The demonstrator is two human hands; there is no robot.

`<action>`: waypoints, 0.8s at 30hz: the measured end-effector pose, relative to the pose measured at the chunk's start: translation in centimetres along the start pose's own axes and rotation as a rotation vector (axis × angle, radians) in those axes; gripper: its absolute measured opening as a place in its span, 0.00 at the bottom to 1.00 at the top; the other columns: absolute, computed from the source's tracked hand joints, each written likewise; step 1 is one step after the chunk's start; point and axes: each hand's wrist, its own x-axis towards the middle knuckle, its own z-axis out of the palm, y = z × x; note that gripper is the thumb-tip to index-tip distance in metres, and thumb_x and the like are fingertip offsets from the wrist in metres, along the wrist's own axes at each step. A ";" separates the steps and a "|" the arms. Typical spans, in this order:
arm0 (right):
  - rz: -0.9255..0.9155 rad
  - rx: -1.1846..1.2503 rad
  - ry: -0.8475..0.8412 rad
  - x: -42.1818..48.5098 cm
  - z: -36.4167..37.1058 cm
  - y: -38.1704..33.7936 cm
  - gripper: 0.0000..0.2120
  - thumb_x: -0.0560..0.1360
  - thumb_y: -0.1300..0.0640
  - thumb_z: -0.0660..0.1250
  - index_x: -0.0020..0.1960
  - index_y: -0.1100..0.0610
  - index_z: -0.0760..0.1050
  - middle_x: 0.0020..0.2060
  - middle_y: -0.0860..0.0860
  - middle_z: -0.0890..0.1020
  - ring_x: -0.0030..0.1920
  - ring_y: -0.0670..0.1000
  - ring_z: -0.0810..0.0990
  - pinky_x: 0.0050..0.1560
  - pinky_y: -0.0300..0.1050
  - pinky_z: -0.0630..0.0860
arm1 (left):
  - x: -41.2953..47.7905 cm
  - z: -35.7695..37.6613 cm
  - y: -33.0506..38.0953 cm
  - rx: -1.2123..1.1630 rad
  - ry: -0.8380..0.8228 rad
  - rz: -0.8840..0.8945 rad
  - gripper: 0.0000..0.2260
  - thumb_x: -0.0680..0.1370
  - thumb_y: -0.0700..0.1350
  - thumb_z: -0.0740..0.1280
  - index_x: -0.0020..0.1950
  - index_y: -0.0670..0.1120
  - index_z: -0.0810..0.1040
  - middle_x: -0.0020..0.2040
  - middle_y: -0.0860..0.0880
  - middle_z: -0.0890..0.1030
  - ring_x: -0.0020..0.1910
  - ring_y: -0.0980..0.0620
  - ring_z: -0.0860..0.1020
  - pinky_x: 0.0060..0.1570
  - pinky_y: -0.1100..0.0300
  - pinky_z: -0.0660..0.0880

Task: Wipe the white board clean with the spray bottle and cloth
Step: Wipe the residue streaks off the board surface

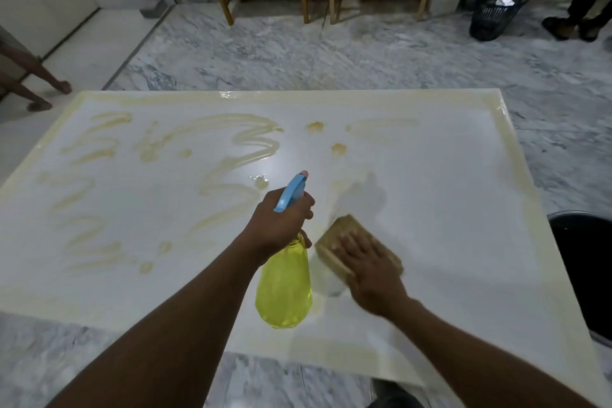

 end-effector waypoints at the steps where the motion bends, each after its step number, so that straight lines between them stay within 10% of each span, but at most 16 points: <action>1: -0.027 0.054 -0.007 -1.5 1.1 -2.5 0.29 0.73 0.51 0.57 0.75 0.46 0.66 0.75 0.51 0.68 0.76 0.55 0.64 0.72 0.54 0.57 | -1.5 -0.7 -0.6 0.020 0.007 0.005 0.07 0.77 0.49 0.65 0.48 0.62 0.77 0.50 0.40 0.81 0.44 0.36 0.83 0.41 0.38 0.85; 5: 0.228 0.572 -0.013 -4.0 -0.8 -8.3 0.24 0.75 0.53 0.56 0.71 0.48 0.72 0.72 0.49 0.70 0.72 0.53 0.70 0.71 0.43 0.62 | -6.1 -2.8 -2.8 0.052 0.018 -0.005 0.08 0.72 0.52 0.65 0.50 0.57 0.78 0.51 0.37 0.82 0.37 0.40 0.83 0.40 0.37 0.85; 8: 0.791 1.380 0.116 -1.6 -6.5 -5.8 0.14 0.77 0.62 0.62 0.59 0.64 0.79 0.50 0.62 0.83 0.47 0.59 0.82 0.42 0.46 0.79 | -6.5 -3.6 -2.9 0.096 0.045 0.014 0.11 0.72 0.53 0.64 0.49 0.49 0.79 0.51 0.34 0.82 0.40 0.37 0.83 0.41 0.36 0.85; 11: 0.991 1.746 0.071 0.1 -11.4 0.0 0.17 0.75 0.62 0.64 0.62 0.67 0.75 0.56 0.64 0.83 0.56 0.63 0.82 0.50 0.56 0.81 | -4.7 -3.8 -1.6 0.123 0.045 0.044 0.13 0.73 0.53 0.65 0.51 0.46 0.78 0.51 0.33 0.82 0.40 0.35 0.84 0.42 0.36 0.84; 20: 0.690 0.756 0.389 16.6 -21.7 20.2 0.17 0.78 0.60 0.62 0.65 0.54 0.77 0.42 0.58 0.79 0.31 0.55 0.75 0.28 0.41 0.71 | 10.0 -2.8 3.4 0.196 0.046 0.129 0.09 0.82 0.43 0.65 0.53 0.37 0.78 0.51 0.29 0.80 0.34 0.39 0.80 0.33 0.55 0.83; 24: 0.642 0.437 0.288 24.1 -19.1 25.9 0.19 0.79 0.55 0.60 0.68 0.44 0.74 0.65 0.55 0.78 0.62 0.62 0.78 0.61 0.56 0.75 | 15.3 -2.4 2.9 0.268 0.063 0.148 0.06 0.82 0.39 0.64 0.52 0.36 0.77 0.49 0.30 0.80 0.34 0.44 0.79 0.28 0.66 0.77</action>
